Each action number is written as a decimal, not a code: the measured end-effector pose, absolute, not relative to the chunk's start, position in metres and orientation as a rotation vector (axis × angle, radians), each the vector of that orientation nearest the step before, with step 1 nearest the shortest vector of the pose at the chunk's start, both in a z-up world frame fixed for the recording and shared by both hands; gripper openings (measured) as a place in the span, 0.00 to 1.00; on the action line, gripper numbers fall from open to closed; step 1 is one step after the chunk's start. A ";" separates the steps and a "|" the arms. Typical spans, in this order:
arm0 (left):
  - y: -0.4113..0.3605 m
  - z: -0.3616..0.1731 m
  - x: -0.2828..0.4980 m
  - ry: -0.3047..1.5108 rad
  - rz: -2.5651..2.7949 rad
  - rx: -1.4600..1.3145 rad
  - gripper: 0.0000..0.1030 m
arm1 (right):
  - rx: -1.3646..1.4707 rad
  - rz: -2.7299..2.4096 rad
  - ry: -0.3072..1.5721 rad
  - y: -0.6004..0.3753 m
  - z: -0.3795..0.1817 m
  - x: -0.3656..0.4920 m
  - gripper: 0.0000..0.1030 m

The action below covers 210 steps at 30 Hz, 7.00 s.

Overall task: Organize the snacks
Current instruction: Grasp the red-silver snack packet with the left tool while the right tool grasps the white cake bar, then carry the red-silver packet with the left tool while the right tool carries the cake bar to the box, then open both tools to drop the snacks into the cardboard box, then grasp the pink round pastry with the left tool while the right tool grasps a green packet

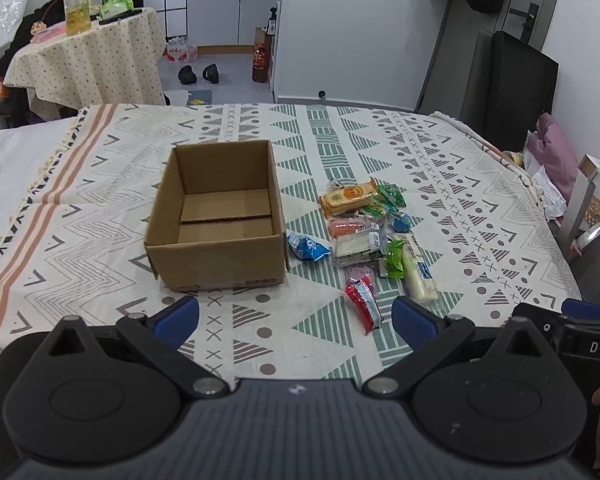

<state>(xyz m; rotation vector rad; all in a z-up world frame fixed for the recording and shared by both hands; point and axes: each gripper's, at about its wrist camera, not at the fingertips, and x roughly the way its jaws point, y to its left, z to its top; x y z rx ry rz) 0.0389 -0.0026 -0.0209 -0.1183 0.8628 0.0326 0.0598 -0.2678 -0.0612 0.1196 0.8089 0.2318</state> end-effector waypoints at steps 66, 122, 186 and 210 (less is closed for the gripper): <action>-0.078 -0.194 0.197 1.250 0.055 -0.240 0.33 | 0.416 0.318 1.063 -0.284 -0.199 0.216 0.56; 0.013 -0.067 0.158 0.906 0.087 -0.302 0.21 | 0.310 0.384 0.913 -0.204 -0.106 0.190 0.32; 0.066 -0.063 0.150 0.900 0.205 -0.330 0.94 | 0.265 0.350 0.870 -0.180 -0.084 0.193 0.73; -0.024 -0.084 0.163 0.951 0.089 -0.279 0.92 | 0.372 0.292 0.935 -0.265 -0.132 0.187 0.60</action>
